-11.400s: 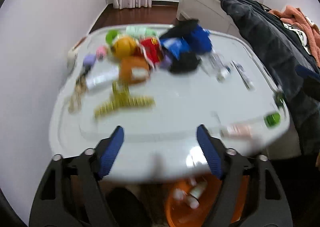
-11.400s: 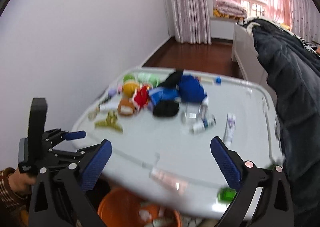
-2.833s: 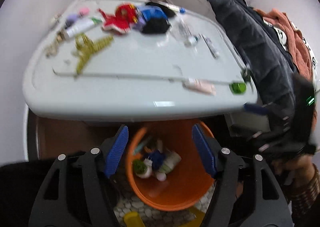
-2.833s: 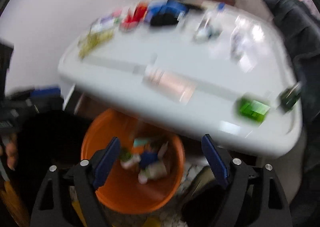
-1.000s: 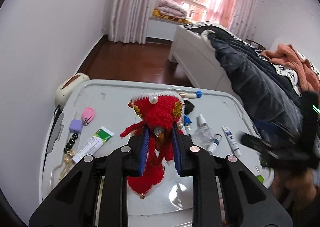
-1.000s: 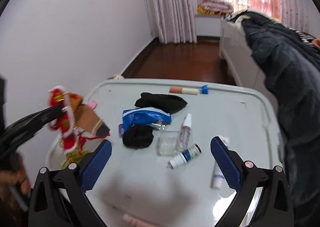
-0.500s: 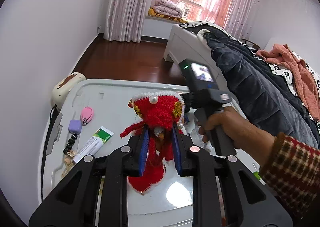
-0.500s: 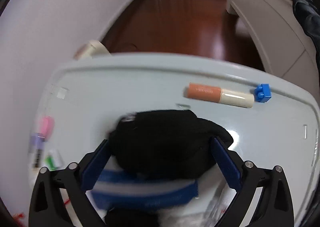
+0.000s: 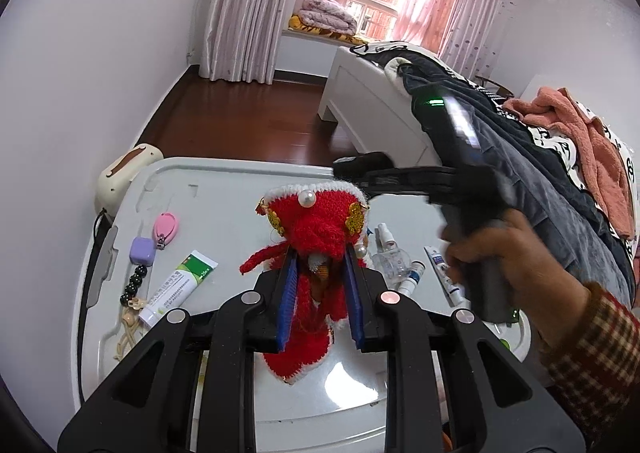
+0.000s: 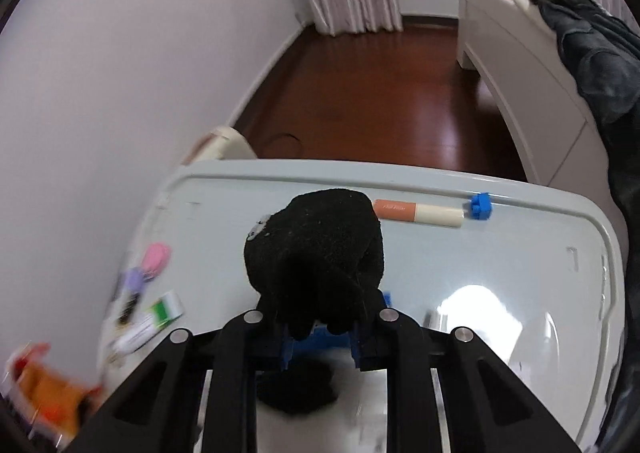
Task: Collect trash
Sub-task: 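Grasp the red knitted ornament with the left tool while the right tool grasps the black sock, then carry the red ornament and black sock over the orange bin and release both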
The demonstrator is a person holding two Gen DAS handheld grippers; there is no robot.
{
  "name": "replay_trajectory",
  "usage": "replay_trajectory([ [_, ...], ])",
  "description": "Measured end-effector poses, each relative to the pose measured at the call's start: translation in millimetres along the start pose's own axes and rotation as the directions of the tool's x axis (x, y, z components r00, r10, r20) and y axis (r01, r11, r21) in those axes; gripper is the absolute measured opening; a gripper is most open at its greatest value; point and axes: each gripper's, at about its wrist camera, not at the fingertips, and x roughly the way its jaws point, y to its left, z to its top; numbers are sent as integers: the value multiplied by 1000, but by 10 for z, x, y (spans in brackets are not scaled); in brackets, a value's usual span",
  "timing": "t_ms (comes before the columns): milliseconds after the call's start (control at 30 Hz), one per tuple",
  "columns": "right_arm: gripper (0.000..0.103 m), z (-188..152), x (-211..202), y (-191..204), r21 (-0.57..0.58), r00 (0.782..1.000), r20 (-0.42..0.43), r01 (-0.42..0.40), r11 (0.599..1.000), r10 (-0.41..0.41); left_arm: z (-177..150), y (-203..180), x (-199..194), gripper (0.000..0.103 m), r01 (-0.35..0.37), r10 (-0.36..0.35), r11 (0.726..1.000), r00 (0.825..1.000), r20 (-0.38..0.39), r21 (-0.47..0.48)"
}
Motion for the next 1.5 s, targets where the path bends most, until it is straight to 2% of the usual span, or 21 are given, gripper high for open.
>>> replay_trajectory([
  [100, 22, -334, -450, 117, -27, 998, 44, -36, 999, 37, -31, -61, -84, 22, 19, -19, 1000, 1000, -2, 19],
  [133, 23, -547, -650, 170, -44, 998, 49, -45, 998, 47, -58, -103, -131, 22, 29, -29, 999, 1000, -6, 33],
  [267, 25, -1295, -1083, 312, -83, 997, 19, -70, 994, 72, -208, -287, -314, 21, 80, -79, 995, 997, -25, 62],
  [367, 27, -1959, -1275, 391, -104, 996, -45, -77, 992, 73, -549, -496, -486, 22, 112, -105, 989, 992, -69, 96],
  [433, 27, -2418, -1277, 391, -83, 988, -126, -97, 992, 86, -841, -575, -552, 22, 133, -122, 987, 985, -122, 89],
  [533, 29, -3012, -1150, 413, -74, 964, -253, -109, 991, 87, -1365, -595, -571, 23, 155, -142, 987, 960, -242, 34],
  [600, 33, -3333, -1046, 437, -86, 945, -320, -102, 991, 70, -1588, -582, -534, 26, 145, -134, 989, 943, -305, 14],
  [633, 36, -3484, -979, 443, -88, 933, -355, -94, 992, 57, -1685, -565, -511, 28, 137, -127, 991, 934, -332, 5],
  [667, 51, -3598, -922, 438, -81, 923, -383, -80, 993, 43, -1781, -546, -474, 35, 125, -117, 992, 922, -369, -4],
  [733, 73, -3696, -856, 420, -78, 907, -420, -47, 996, 10, -1847, -535, -435, 50, 101, -99, 995, 906, -411, -16],
  [767, 76, -3691, -859, 394, -72, 907, -422, -28, 997, -5, -1855, -520, -420, 61, 78, -79, 997, 900, -428, -20],
  [800, 77, -3654, -902, 359, -55, 912, -409, -20, 998, -4, -1848, -496, -425, 65, 62, -66, 998, 901, -429, -24],
  [867, 85, -3553, -1012, 296, -23, 930, -367, -20, 1000, 10, -1815, -468, -453, 69, 52, -64, 998, 907, -417, -39],
  [933, 88, -3367, -1177, 182, 8, 954, -299, 1, 1000, 2, -1765, -426, -473, 70, 49, -66, 997, 914, -401, -53],
  [1100, 89, -2725, -1504, 101, 15, 990, -141, 6, 1000, -4, -1568, -358, -406, 71, 30, -52, 997, 927, -371, -65],
  [1167, 93, -2336, -1692, 92, 7, 1000, -29, 12, 1000, -12, -1406, -351, -364, 71, 12, -33, 998, 937, -347, -61],
  [1233, 97, -1939, -1811, 99, 6, 996, 87, -3, 1000, 2, -1190, -354, -313, 71, 2, -19, 998, 954, -300, -58],
  [1300, 97, -1688, -1921, 70, 15, 982, 189, -14, 1000, 11, -989, -374, -231, 71, -15, 5, 999, 967, -255, -36],
  [1367, 97, -1452, -1904, 11, 21, 957, 290, 19, 1000, -25, -784, -409, -94, 75, -32, 32, 999, 977, -211, 6],
  [1433, 97, -1423, -1839, -77, 40, 932, 344, 104, 994, -111, -595, -447, 96, 76, -51, 62, 996, 983, -171, 66],
  [1500, 97, -1490, -1740, -174, 55, 930, 331, 153, 987, -163, -425, -502, 412, 76, -77, 101, 986, 982, -157, 148],
])
